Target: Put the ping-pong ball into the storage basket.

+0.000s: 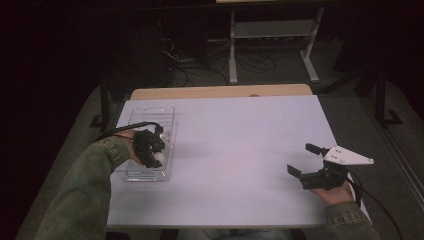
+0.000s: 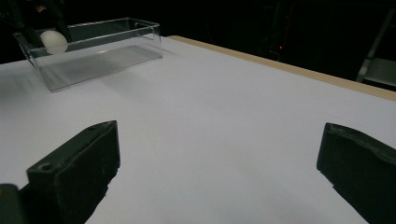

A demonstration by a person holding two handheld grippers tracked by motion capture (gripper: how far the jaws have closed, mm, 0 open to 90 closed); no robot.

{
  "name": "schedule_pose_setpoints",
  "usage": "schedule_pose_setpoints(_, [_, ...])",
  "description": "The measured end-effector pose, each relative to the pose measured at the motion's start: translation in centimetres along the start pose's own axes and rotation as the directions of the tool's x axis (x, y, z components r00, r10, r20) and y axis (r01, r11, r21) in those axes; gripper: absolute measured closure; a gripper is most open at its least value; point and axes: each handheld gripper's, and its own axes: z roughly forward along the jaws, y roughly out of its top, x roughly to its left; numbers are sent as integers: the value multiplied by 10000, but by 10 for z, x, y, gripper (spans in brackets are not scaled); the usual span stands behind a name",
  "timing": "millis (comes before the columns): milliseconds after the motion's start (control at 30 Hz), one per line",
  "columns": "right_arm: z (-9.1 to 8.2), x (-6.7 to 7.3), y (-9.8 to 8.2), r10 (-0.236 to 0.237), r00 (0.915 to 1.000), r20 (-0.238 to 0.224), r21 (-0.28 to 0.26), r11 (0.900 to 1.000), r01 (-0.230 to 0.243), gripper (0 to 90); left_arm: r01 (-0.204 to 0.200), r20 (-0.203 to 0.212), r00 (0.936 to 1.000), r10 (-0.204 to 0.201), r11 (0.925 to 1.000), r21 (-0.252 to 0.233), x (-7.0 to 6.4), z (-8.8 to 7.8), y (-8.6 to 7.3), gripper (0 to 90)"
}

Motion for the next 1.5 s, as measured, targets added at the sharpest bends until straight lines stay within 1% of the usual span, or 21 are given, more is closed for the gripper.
schedule_pose_setpoints(67, [0, 0, 0, 5, 10000, -17, 14, 10000, -5, 0, 16, 14, 10000, -16, 10000, 10, 0, 4, -1, 504])
schedule_pose_setpoints(133, [1, 0, 0, 6, 10000, -29, 15, 10000, -6, 0, -13, 38, 10000, 12, 9999, 136, 1, 6, -1, 504])
schedule_pose_setpoints(300, [1, 0, 0, -1, 10000, -16, 58, 10000, 1, 0, -110, 30, 9999, 110, 9998, 183, 3, 10, 1, 504])
schedule_pose_setpoints(367, [1, 0, 0, -2, 10000, -22, 59, 10000, 2, 0, -64, 67, 10000, 63, 9997, 236, 3, 11, 2, 504])
schedule_pose_setpoints(400, [1, 0, 0, -6, 10000, -26, 53, 10000, 6, 0, -158, 63, 9999, 156, 9995, 286, 4, 13, 2, 504])
schedule_pose_setpoints(433, [1, 0, 0, -3, 10000, -31, 52, 10000, 4, 0, -148, 67, 9999, 146, 9994, 308, 4, 13, 3, 504])
schedule_pose_setpoints(567, [2, 1, -1, -6, 10000, -96, 101, 9999, 7, 0, -135, 106, 9999, 131, 9992, 366, 3, 17, 3, 504])
schedule_pose_setpoints(633, [2, 1, -1, -25, 9999, -130, 123, 9999, 27, 0, -189, 108, 9998, 185, 9990, 406, 4, 17, 3, 504])
schedule_pose_setpoints(767, [2, 1, -1, -21, 9999, -150, 122, 9999, 23, 0, -30, 179, 9998, 26, 9998, 209, 6, 19, 1, 504])
schedule_pose_setpoints(900, [2, 1, -1, -16, 9999, -172, 145, 9999, 19, 0, 105, 331, 9994, -110, 9998, 170, 5, 26, -3, 504])
schedule_pose_setpoints(1033, [3, 1, -1, -6, 9998, -189, 148, 9999, 9, 0, -3, 343, 9994, -1, 9999, 120, 4, 26, -2, 504])
schedule_pose_setpoints(1100, [3, 1, -1, -12, 9998, -187, 146, 9999, 14, 0, 16, 356, 9994, -19, 10000, 69, 4, 26, -2, 504])
schedule_pose_setpoints(1233, [3, 1, -1, -6, 9998, -205, 149, 9999, 9, 0, -43, 288, 9996, 39, 9998, 170, 4, 27, -2, 502])
schedule_pose_setpoints(1500, [3, 1, -1, -3, 9997, -238, 153, 9999, 7, 0, -59, 237, 9997, 54, 9998, 183, 4, 27, -1, 502])
